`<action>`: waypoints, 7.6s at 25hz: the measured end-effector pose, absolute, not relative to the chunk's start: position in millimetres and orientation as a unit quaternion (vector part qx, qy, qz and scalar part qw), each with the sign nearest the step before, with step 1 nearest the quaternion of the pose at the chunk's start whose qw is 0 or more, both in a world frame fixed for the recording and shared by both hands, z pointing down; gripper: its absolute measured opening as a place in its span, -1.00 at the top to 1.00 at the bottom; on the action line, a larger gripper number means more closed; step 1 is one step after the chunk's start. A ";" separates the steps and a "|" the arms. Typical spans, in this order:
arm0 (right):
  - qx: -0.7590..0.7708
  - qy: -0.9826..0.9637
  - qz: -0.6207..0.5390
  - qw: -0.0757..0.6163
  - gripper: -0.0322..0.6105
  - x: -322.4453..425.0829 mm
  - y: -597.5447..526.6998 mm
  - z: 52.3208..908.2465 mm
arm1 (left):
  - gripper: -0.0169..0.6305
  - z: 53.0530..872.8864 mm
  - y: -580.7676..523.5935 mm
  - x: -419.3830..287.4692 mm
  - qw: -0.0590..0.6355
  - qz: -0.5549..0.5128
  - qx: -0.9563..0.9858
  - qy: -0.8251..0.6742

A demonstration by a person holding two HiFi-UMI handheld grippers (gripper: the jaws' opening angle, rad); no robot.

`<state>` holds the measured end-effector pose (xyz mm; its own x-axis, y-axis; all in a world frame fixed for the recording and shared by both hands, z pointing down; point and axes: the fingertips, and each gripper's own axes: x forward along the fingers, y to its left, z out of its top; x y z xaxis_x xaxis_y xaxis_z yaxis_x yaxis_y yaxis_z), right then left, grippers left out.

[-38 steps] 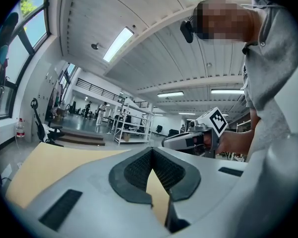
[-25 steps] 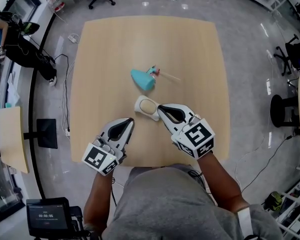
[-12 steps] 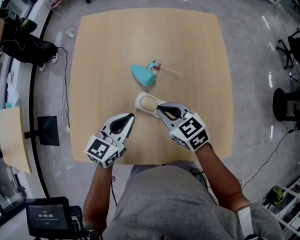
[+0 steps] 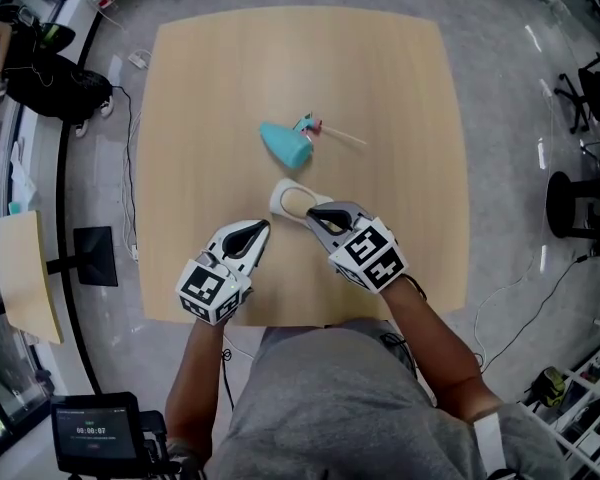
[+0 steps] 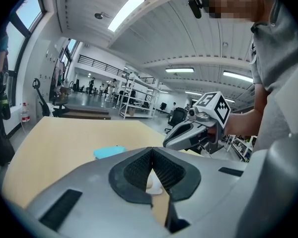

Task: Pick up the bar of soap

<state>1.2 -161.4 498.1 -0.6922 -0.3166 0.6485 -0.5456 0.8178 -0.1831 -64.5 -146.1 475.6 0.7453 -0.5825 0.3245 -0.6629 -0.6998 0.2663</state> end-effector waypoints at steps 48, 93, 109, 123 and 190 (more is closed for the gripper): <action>0.221 -0.881 0.223 0.353 0.88 -0.3 -166.5 569.6 | 0.93 540.8 -162.3 -52.2 0.183 0.203 0.915 -0.296; 0.212 -0.873 0.234 0.373 0.88 0.5 -159.1 608.8 | 0.93 602.1 -145.7 -47.0 0.160 0.303 0.907 -0.245; 0.228 -0.886 0.177 0.363 0.52 -3.6 -180.2 619.2 | 0.92 618.0 -165.1 -31.8 0.138 0.322 0.899 -0.262; 0.217 -0.880 0.105 0.409 0.42 -13.8 -190.5 631.7 | 0.50 620.4 -183.9 -28.3 0.120 0.313 0.896 -0.290; 0.248 -0.893 0.065 0.371 0.13 -0.3 -220.0 624.4 | 0.08 582.4 -215.8 1.7 0.093 0.208 0.942 -0.247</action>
<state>-0.3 -220.0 624.4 -0.6018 -0.3945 0.6944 -0.4903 0.8688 0.0686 1.7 -215.8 582.4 0.7915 -0.4268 0.4375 -0.5044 -0.8604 0.0732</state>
